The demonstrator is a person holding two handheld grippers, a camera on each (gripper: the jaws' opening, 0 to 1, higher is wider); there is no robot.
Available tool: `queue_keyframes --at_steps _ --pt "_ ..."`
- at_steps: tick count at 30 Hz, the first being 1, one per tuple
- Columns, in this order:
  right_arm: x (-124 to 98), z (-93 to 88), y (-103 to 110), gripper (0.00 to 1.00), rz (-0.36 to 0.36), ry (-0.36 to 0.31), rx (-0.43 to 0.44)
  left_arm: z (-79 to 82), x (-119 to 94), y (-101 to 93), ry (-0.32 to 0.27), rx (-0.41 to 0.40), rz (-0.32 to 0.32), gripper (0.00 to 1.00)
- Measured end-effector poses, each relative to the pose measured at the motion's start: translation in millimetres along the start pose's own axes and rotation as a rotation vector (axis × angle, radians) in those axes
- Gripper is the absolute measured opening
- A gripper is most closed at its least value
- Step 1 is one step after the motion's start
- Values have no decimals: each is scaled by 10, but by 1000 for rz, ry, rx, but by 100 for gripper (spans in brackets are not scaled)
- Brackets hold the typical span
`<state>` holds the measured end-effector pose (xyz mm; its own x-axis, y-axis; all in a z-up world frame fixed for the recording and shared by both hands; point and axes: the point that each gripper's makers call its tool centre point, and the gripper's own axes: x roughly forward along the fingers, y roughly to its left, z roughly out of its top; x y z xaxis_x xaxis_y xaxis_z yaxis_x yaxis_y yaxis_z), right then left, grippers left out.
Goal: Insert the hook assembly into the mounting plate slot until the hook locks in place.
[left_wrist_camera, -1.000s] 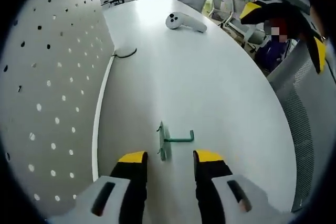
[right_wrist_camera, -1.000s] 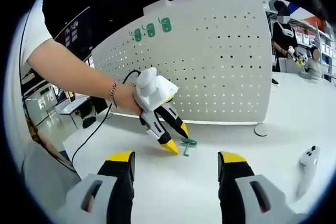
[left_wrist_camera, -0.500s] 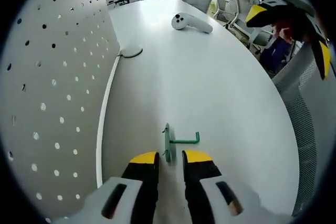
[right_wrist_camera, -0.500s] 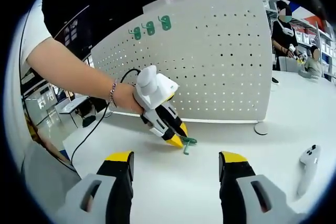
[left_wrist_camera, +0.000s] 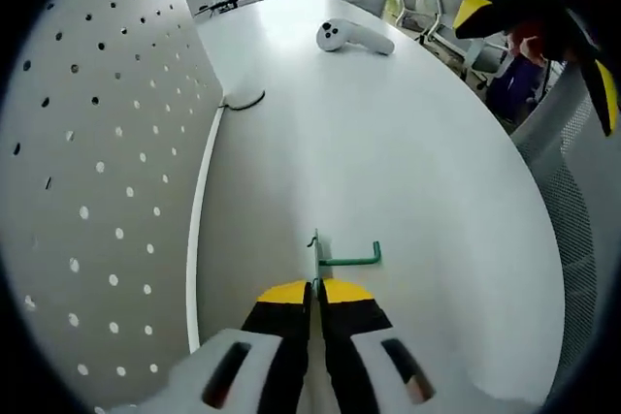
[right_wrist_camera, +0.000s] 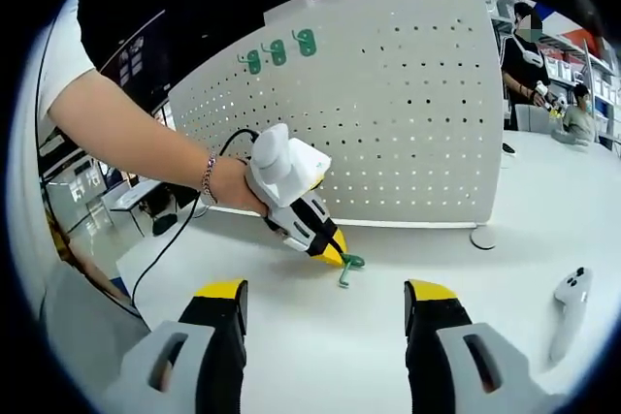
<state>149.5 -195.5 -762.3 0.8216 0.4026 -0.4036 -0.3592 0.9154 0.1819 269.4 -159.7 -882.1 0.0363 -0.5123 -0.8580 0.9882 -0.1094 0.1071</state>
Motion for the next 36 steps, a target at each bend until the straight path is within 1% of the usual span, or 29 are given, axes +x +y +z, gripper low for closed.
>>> queue_keyframes --at_steps 7,12,13,15,17,23,25,27,29,36 --pt "-1 2 -4 63 0 0 -1 12 -1 0 8 15 0 4" --pt "-6 9 -6 63 -2 -3 3 22 -2 -3 11 48 17 3" --pt "-5 8 -5 63 -2 -2 4 25 0 2 11 48 19 3" --pt "0 1 -2 63 1 0 5 24 5 19 12 7 24 3" --pt "2 9 6 63 2 -3 0 27 -3 12 11 21 22 3" --pt "-6 5 0 63 1 -2 2 32 1 12 16 11 19 3" --pt "-7 7 -3 63 -1 -3 2 36 -2 17 11 28 26 3" --pt "-7 8 -1 63 0 -3 3 42 6 15 11 5 27 3" --pt "-6 6 0 63 0 -2 4 41 -5 10 5 1 29 3" --pt "-3 6 -8 63 -1 -3 6 37 -3 12 -6 13 24 2"
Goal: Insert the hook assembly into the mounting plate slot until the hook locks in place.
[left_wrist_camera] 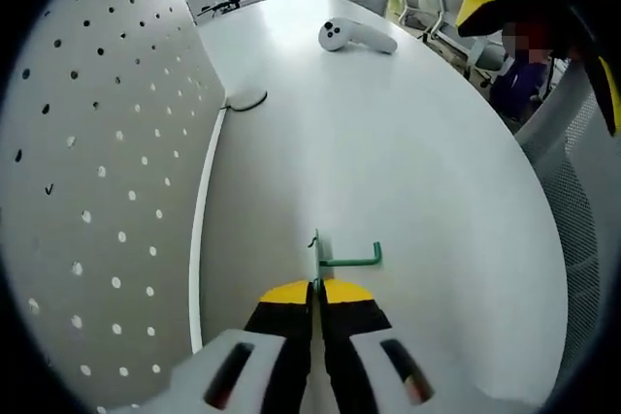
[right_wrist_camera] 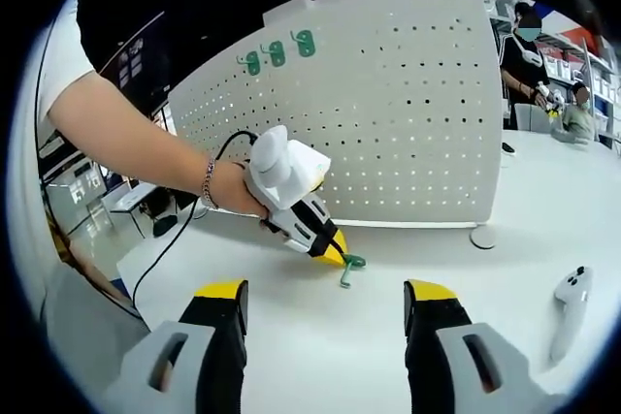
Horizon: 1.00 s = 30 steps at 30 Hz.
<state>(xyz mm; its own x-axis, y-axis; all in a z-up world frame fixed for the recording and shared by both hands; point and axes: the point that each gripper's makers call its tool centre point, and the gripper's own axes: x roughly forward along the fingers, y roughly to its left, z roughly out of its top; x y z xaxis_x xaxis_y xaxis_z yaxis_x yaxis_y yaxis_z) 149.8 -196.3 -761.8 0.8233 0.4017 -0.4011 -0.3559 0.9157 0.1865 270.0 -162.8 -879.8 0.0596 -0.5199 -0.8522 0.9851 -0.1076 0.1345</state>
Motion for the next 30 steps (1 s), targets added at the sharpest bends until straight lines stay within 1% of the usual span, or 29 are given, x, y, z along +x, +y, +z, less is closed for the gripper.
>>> queue_keyframes --at_steps 2,3,4,5,6,7,9,11,14,21,28,30 --pt "-1 3 0 63 -1 0 0 3 -4 11 -9 14 11 2" --pt "-1 3 0 63 -1 0 1 -4 -7 15 -10 8 14 2" --pt "0 0 -1 63 -2 2 0 -7 -12 8 -22 -15 7 2" --pt "0 -7 -3 63 -3 6 -4 -5 -20 19 -32 -20 13 2" --pt "2 -4 -1 63 -2 4 -2 16 -36 41 -59 -14 26 2" --pt "3 -1 1 63 -2 3 -1 19 -51 52 -67 -22 33 2" --pt "4 -4 1 63 -2 4 -3 41 -79 66 -94 -56 41 2" --pt "7 -8 -1 63 -1 4 -1 21 -103 73 -95 -49 44 2" --pt "11 -5 4 63 1 3 -2 37 -148 79 -117 -41 54 2" --pt "12 2 8 63 3 1 -2 73 -216 118 -156 -94 61 2" --pt "7 19 12 63 2 -6 -5 147 -330 126 -196 -96 90 2" --pt "8 25 14 63 3 -8 -6 157 -351 126 -199 -94 94 2"
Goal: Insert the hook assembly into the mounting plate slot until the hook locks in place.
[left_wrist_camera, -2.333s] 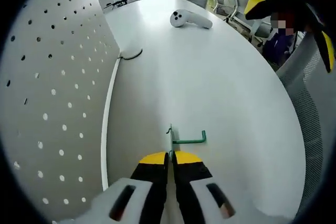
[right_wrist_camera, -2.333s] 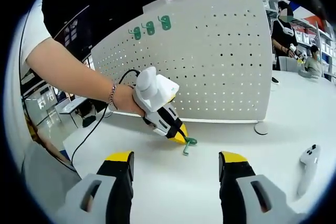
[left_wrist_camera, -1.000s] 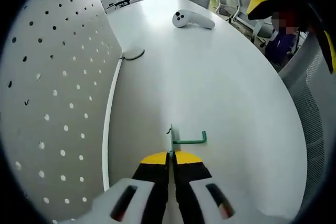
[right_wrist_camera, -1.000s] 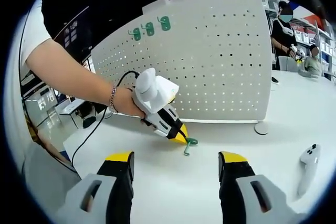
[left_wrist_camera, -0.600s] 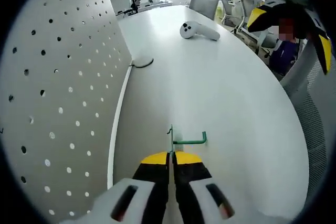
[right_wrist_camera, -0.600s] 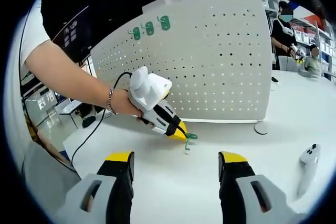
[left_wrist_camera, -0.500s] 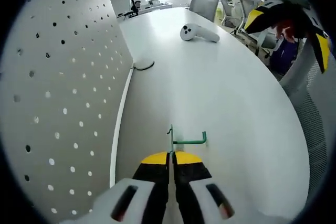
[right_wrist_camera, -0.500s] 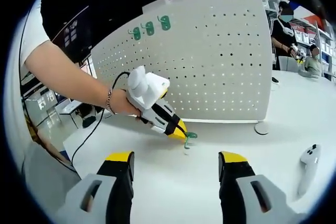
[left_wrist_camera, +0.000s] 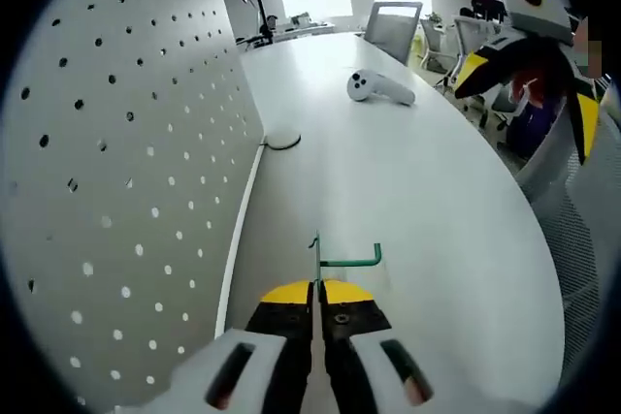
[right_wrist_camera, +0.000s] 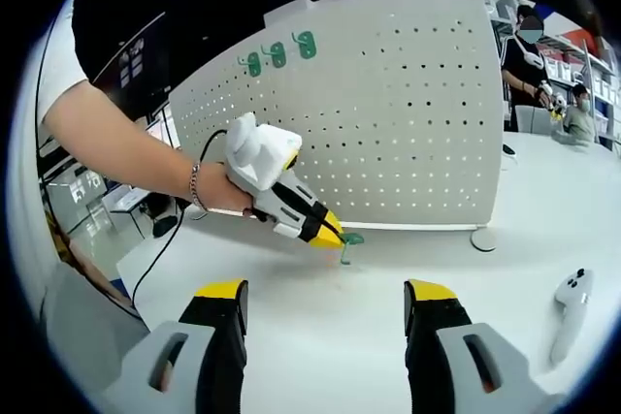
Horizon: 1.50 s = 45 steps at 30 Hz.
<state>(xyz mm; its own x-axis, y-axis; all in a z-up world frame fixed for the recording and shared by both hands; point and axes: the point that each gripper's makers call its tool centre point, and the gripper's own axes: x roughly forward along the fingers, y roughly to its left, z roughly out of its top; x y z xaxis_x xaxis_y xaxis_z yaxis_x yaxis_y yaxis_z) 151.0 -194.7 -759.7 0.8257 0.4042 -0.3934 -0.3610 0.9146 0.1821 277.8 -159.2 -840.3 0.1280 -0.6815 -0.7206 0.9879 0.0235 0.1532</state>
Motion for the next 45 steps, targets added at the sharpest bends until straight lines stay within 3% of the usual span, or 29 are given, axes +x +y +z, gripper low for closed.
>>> queue_keyframes --at_steps 8,21,35,45 --pt "1 20 10 64 5 -9 -4 115 -162 31 -64 -38 34 2" --pt "4 54 52 66 18 -23 -11 104 -400 20 -92 -73 73 2" --pt "6 49 77 68 25 -17 -17 400 -682 30 -214 -116 122 2" --pt "4 56 81 67 31 -22 -12 506 -889 39 -264 -129 159 2"
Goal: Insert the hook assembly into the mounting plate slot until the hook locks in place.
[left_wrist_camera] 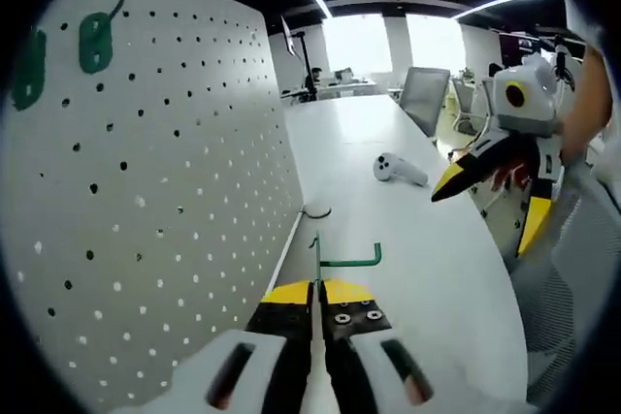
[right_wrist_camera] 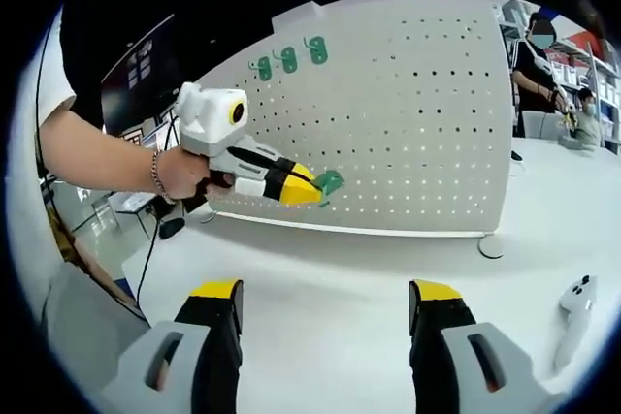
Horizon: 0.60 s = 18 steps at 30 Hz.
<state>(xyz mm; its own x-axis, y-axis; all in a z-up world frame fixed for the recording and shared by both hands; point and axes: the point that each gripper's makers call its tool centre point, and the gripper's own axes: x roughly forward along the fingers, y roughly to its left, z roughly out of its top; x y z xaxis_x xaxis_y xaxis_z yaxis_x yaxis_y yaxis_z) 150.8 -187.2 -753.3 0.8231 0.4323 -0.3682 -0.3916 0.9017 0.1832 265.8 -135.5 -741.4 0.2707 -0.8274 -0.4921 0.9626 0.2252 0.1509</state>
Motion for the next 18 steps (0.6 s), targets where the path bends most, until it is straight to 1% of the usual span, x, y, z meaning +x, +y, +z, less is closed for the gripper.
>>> queue_keyframes --at_steps 1,3,5,6,12,13,17,18 --pt "-1 2 1 67 0 0 0 31 -29 10 -14 0 10 2" --pt "-14 26 20 67 1 -6 -6 85 -80 -27 -44 -4 4 2" --pt "-12 23 21 67 3 -5 -8 83 -113 -47 -44 3 10 2" --pt "-11 16 17 67 2 -3 -7 90 -139 -53 -53 3 14 2" --pt "-10 15 19 67 3 -3 -7 115 -252 -75 -74 -26 35 2" --pt "-6 14 21 67 5 -3 -7 133 -280 -88 -85 -28 39 2" --pt "1 9 35 67 10 0 -10 153 -356 -112 -96 -27 52 2" --pt "1 12 42 67 12 -2 -10 159 -387 -102 -98 -21 65 2"
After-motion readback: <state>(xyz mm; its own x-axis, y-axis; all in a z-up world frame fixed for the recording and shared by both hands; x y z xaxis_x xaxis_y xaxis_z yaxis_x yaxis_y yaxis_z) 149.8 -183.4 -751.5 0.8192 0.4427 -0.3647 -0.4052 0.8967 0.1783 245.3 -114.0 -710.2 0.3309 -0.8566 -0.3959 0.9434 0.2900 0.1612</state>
